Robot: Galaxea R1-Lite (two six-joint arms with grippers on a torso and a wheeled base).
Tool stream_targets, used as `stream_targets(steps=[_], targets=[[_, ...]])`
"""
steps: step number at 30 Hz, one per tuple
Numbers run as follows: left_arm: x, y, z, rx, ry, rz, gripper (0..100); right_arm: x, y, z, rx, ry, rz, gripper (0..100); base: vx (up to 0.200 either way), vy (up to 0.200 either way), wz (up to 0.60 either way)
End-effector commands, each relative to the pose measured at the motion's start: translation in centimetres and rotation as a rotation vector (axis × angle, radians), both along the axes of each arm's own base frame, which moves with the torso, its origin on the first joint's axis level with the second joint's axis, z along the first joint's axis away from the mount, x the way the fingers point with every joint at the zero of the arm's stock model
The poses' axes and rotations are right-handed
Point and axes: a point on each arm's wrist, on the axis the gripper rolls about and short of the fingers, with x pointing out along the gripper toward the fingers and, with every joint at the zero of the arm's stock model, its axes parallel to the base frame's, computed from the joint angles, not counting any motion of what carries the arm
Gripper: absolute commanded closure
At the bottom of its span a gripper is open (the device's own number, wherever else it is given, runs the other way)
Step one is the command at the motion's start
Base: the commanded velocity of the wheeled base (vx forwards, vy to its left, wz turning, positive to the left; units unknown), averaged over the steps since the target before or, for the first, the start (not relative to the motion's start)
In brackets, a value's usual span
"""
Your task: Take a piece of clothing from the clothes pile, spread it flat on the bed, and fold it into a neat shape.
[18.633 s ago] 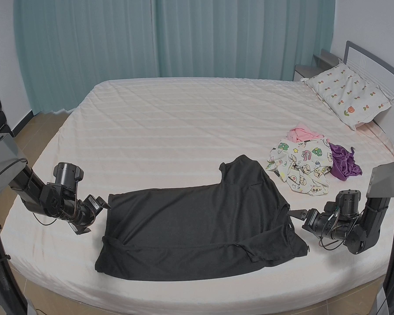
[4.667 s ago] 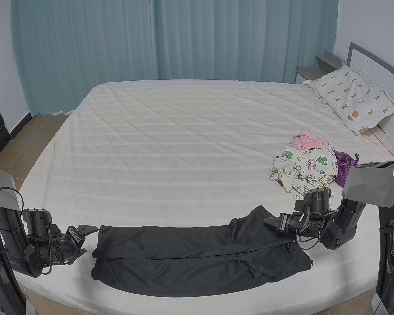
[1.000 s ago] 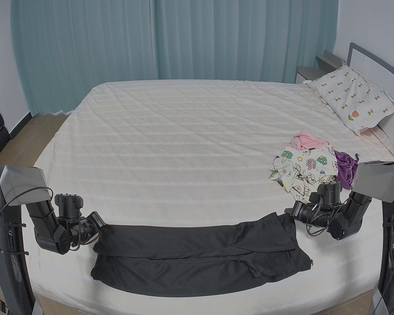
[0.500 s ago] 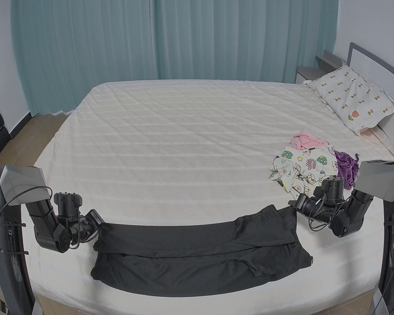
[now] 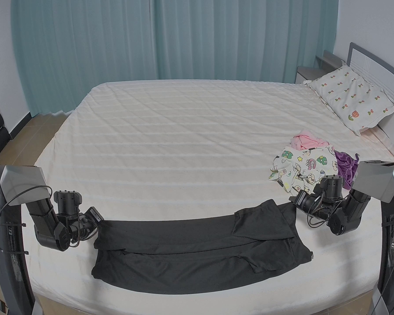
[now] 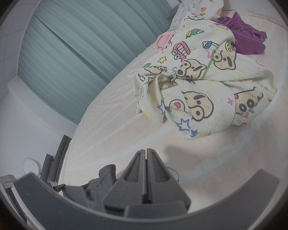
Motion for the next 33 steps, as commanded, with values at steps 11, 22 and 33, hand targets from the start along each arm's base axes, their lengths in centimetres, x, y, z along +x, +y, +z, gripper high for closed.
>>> stream_targets(steps=[11,22,33], targets=[[0.8,-0.1,-0.2,0.007,-0.013,-0.007,100,1.1,0.2,-0.9,-0.016,-0.013,-0.029,100,0.000,0.000,0.00],[0.7,-0.2,-0.3,0.021,-0.007,-0.020,0,0.9,0.1,-1.1,-0.017,0.002,-0.028,0,0.000,0.000,0.00],[-2.9,-0.2,1.8,-0.002,0.026,-0.023,0,-3.1,-0.6,2.8,0.102,0.048,-0.038,0,0.000,0.000,0.00]])
